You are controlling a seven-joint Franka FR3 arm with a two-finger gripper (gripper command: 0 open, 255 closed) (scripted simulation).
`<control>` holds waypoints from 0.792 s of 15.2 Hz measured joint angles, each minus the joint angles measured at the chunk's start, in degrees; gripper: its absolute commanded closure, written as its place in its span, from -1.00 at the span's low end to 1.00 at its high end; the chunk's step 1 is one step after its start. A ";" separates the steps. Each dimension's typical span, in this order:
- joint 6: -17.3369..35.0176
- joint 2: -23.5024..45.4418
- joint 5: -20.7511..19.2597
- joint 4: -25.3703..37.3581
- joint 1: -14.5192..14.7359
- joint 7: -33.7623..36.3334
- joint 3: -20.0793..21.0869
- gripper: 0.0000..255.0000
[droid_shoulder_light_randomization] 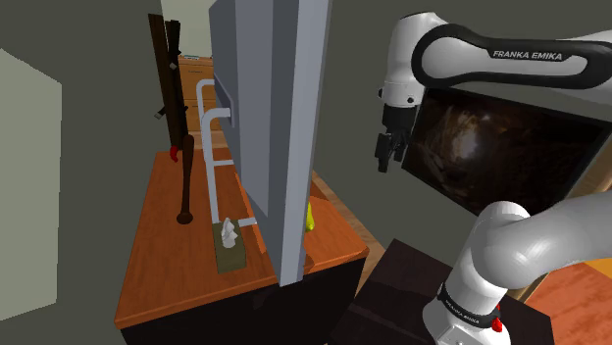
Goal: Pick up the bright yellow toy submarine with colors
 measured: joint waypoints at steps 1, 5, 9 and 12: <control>0.00 0.00 0.00 0.00 0.00 0.00 0.00 -1.00; 5.95 5.05 -1.16 -0.79 -0.36 -0.56 -0.26 -1.00; 12.68 12.00 -2.90 -0.19 -1.06 -1.54 -0.92 -1.00; 17.66 17.50 -3.97 0.61 -1.41 -1.64 -1.00 -1.00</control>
